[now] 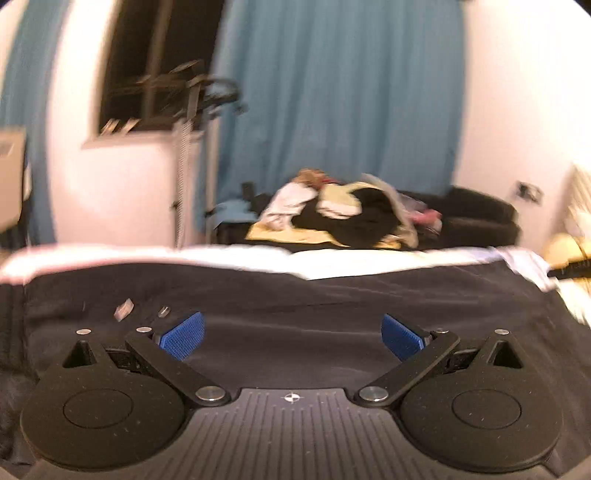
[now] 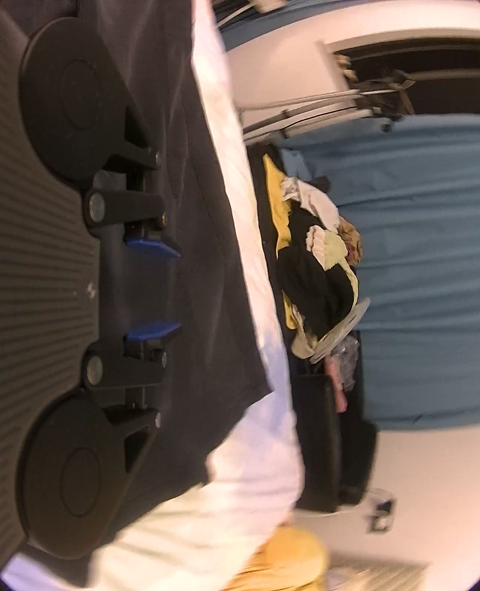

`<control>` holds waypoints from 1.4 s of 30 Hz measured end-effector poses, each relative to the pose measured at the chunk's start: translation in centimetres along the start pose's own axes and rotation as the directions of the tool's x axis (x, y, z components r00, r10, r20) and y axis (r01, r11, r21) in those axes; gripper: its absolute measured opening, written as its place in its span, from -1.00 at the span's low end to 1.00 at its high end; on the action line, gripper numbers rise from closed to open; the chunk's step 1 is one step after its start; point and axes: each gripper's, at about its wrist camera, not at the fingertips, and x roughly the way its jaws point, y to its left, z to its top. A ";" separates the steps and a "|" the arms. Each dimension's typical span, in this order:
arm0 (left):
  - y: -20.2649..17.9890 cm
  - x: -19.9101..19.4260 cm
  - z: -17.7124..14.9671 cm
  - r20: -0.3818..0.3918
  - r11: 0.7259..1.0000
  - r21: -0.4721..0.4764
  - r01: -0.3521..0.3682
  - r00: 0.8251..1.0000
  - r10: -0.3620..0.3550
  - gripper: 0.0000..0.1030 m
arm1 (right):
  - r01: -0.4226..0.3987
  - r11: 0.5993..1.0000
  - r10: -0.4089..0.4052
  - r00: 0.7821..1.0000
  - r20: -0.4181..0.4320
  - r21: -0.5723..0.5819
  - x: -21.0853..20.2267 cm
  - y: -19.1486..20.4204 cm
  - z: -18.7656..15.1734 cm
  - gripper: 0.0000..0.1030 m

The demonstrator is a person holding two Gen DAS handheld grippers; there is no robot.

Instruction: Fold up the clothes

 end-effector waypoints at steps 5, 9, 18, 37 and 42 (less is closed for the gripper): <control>2.3 3.0 0.3 -0.088 0.999 0.047 0.007 0.996 -0.003 0.99 | 0.062 0.992 -0.065 0.998 0.020 0.112 6.4 0.1 2.4 -0.23; 2.0 2.3 3.0 -0.136 0.990 0.127 0.061 0.990 -0.044 0.99 | 0.079 0.987 -0.089 0.994 0.063 0.137 5.8 0.3 4.5 -0.23; -2.1 -0.7 1.5 -0.124 0.997 -0.075 -0.020 0.992 0.011 0.99 | -0.062 0.990 0.054 0.996 0.071 0.124 -1.8 -1.8 1.8 -0.11; -4.0 -18.8 3.8 -0.120 0.923 -0.270 -0.275 0.960 0.251 0.99 | -0.189 0.974 0.180 0.981 0.079 0.128 -12.7 -17.5 -5.9 0.04; 2.2 -21.3 1.8 -0.184 0.780 -0.539 -0.319 0.948 0.260 0.99 | -0.179 0.958 0.179 0.984 0.023 0.222 -13.5 -20.0 -9.2 0.04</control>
